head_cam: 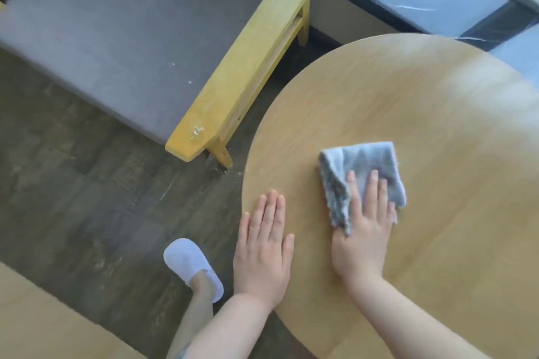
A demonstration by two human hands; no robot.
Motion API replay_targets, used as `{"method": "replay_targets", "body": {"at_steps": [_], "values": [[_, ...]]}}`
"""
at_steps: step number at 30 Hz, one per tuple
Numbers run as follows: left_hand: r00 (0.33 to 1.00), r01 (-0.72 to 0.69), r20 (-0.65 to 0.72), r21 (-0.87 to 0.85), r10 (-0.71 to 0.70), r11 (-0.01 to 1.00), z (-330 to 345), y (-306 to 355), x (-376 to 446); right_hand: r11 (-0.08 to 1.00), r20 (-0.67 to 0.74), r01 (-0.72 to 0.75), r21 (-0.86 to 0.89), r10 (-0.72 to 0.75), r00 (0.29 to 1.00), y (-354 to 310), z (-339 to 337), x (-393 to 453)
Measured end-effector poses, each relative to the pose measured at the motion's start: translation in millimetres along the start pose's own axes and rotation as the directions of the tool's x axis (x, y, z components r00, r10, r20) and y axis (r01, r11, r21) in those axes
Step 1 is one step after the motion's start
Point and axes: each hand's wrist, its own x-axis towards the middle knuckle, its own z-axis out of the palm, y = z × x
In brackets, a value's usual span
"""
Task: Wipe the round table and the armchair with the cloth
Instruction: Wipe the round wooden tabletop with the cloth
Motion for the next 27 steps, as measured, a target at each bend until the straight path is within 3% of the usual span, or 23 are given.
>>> {"method": "replay_targets", "body": {"at_steps": [2, 3, 4, 5, 6, 7, 8, 9, 10, 12, 13, 14, 15, 16, 17, 18, 19, 20, 22, 23, 24, 25, 27], "values": [[0.997, -0.070, 0.005, -0.033, 0.071, 0.997, -2.7, -10.0, 0.6, 0.922, 0.182, 0.382, -0.057, -0.367, 0.912, -3.1, 8.0, -49.1], [0.994, -0.103, 0.022, -0.034, 0.104, 0.994, -4.3, -15.4, 1.3, 0.863, 0.222, 0.497, -0.086, -0.470, 0.854, 5.1, 6.9, -51.7], [0.989, -0.137, 0.046, -0.017, 0.138, 0.990, -6.3, -20.6, 2.2, 0.874, 0.226, 0.470, -0.128, -0.435, 0.871, 18.0, 3.0, -48.4], [0.983, -0.171, 0.071, 0.010, 0.170, 0.985, -8.9, -25.9, 2.5, 0.952, 0.153, 0.267, -0.152, -0.245, 0.958, 29.2, -0.3, -46.8], [0.976, -0.200, 0.095, 0.037, 0.196, 0.979, -12.1, -30.9, 3.1, 0.995, 0.018, -0.053, -0.086, 0.055, 0.998, 32.6, -3.9, -48.5], [0.970, -0.223, 0.114, 0.059, 0.216, 0.973, -14.5, -35.6, 4.4, 0.943, -0.128, -0.333, -0.003, 0.330, 0.935, 26.4, -0.4, -56.9], [0.964, -0.243, 0.133, 0.070, 0.233, 0.967, -16.4, -38.5, 7.1, 0.862, -0.212, -0.504, 0.049, 0.502, 0.839, 9.8, 10.6, -69.9], [0.956, -0.265, 0.151, 0.077, 0.252, 0.961, -18.5, -40.6, 10.2, 0.826, -0.236, -0.561, 0.047, 0.555, 0.798, -14.4, 22.8, -82.9], [0.947, -0.292, 0.165, 0.082, 0.276, 0.953, -20.7, -42.5, 12.8, 0.860, -0.208, -0.510, 0.010, 0.500, 0.841, -38.7, 32.5, -92.8], [0.927, -0.351, 0.172, 0.091, 0.333, 0.932, -24.3, -48.5, 18.9, 0.976, -0.029, -0.194, -0.098, 0.192, 0.981, -61.0, 39.8, -100.0], [0.912, -0.389, 0.184, 0.106, 0.367, 0.915, -25.9, -51.5, 22.9, 0.988, 0.038, -0.058, -0.145, 0.065, 0.997, -52.9, 35.9, -94.1], [0.893, -0.432, 0.204, 0.131, 0.402, 0.893, -27.7, -55.0, 27.2, 0.982, 0.069, -0.036, -0.185, 0.050, 0.996, -37.4, 28.9, -89.5], [0.874, -0.466, 0.234, 0.148, 0.427, 0.872, -31.3, -58.2, 31.5, 0.969, 0.017, -0.163, -0.185, 0.169, 0.985, -20.5, 23.4, -90.5], [0.857, -0.495, 0.258, 0.168, 0.446, 0.853, -35.7, -60.5, 37.1, 0.911, -0.089, -0.398, -0.106, 0.390, 0.917, -9.6, 19.1, -96.3], [0.838, -0.528, 0.276, 0.196, 0.471, 0.826, -39.5, -62.3, 44.2, 0.774, -0.203, -0.633, 0.008, 0.621, 0.757, -11.1, 20.2, -107.0], [0.815, -0.565, 0.299, 0.218, 0.497, 0.795, -42.4, -62.4, 52.3, 0.637, -0.275, -0.763, 0.108, 0.757, 0.593, -23.0, 28.9, -113.8], [0.793, -0.592, 0.330, 0.221, 0.511, 0.775, -44.5, -61.9, 60.2, 0.590, -0.312, -0.797, 0.130, 0.787, 0.532, -40.3, 37.3, -116.5], [0.779, -0.606, 0.355, 0.214, 0.517, 0.766, -46.3, -59.6, 67.1, 0.641, -0.305, -0.765, 0.063, 0.742, 0.597, -57.5, 44.1, -117.8], [0.771, -0.621, 0.352, 0.234, 0.530, 0.748, -50.6, -52.7, 78.5, 0.862, -0.139, -0.499, -0.088, 0.485, 0.863, -68.6, 48.8, -114.0], [0.762, -0.634, 0.368, 0.257, 0.533, 0.729, -52.3, -48.3, 83.8, 0.917, -0.088, -0.375, -0.133, 0.366, 0.926, -55.9, 42.7, -104.7], [0.747, -0.651, 0.398, 0.273, 0.532, 0.709, -53.3, -44.6, 89.2, 0.928, -0.077, -0.345, -0.140, 0.337, 0.938, -36.3, 34.2, -94.2], [0.733, -0.664, 0.431, 0.286, 0.526, 0.691, -56.6, -40.7, 95.3, 0.902, -0.108, -0.411, -0.133, 0.399, 0.911, -17.6, 27.2, -88.0], [0.700, -0.697, 0.487, 0.308, 0.522, 0.648, -62.0, -35.0, 109.3, 0.785, -0.205, -0.614, -0.081, 0.590, 0.781, 1.9, 20.4, -86.3]]}}
